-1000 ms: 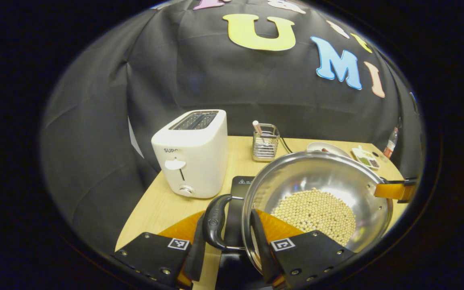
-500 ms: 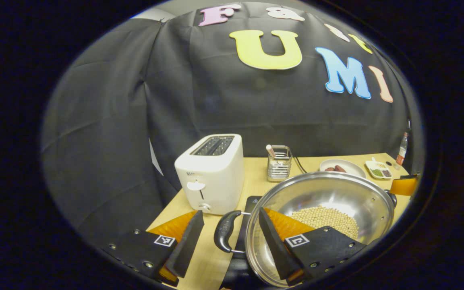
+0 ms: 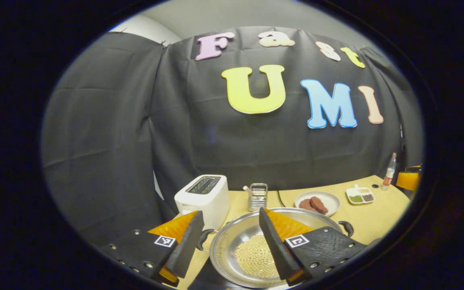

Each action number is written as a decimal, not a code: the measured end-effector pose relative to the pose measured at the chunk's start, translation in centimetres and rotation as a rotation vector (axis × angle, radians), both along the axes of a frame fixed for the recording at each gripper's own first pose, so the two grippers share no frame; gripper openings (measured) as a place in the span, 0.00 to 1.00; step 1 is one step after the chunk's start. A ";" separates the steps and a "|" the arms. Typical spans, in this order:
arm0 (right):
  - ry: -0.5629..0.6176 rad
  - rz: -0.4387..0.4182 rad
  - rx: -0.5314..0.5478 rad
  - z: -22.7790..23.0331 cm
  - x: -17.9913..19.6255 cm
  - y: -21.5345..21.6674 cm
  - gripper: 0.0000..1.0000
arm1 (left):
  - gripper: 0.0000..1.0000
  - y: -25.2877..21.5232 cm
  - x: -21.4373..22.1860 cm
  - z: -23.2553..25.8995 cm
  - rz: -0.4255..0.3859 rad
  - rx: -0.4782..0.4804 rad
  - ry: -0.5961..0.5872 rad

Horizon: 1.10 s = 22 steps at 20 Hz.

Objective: First push the handle of the pot to place it horizontally, then grasp the pot with both hands and set it on the induction cooktop.

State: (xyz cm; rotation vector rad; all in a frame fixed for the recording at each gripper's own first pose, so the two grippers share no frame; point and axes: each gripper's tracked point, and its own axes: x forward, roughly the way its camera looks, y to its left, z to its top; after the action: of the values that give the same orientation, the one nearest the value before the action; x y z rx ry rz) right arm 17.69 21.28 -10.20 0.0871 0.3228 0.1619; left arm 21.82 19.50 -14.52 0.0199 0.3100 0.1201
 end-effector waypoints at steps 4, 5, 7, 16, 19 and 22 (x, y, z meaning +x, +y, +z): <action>-0.075 -0.024 -0.006 3.0 -2.8 -5.3 0.98 | 0.83 -6.0 -2.7 4.8 -0.035 -0.003 -0.069; -0.086 -0.027 -0.009 3.5 -3.5 -6.5 0.98 | 0.85 -7.5 -3.5 6.0 -0.045 -0.007 -0.086; -0.104 -0.039 -0.015 4.3 -5.0 -9.1 0.98 | 0.81 -10.4 -5.0 7.8 -0.060 -0.021 -0.108; -0.221 -0.038 -0.016 8.4 -12.0 -16.4 0.98 | 0.81 -18.9 -13.1 15.0 -0.101 0.010 -0.210; -0.224 -0.026 -0.028 8.8 -14.5 -17.9 0.98 | 0.83 -20.5 -16.0 16.9 -0.107 0.021 -0.232; -0.240 -0.043 -0.050 9.6 -16.7 -19.4 0.98 | 0.80 -21.9 -18.6 18.3 -0.131 0.024 -0.249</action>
State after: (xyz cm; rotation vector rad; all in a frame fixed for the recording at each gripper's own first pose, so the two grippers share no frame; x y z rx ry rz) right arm 0.96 1.91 -0.62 0.0243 0.0856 0.1195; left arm 3.21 -2.37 3.80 0.0484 0.0579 -0.0045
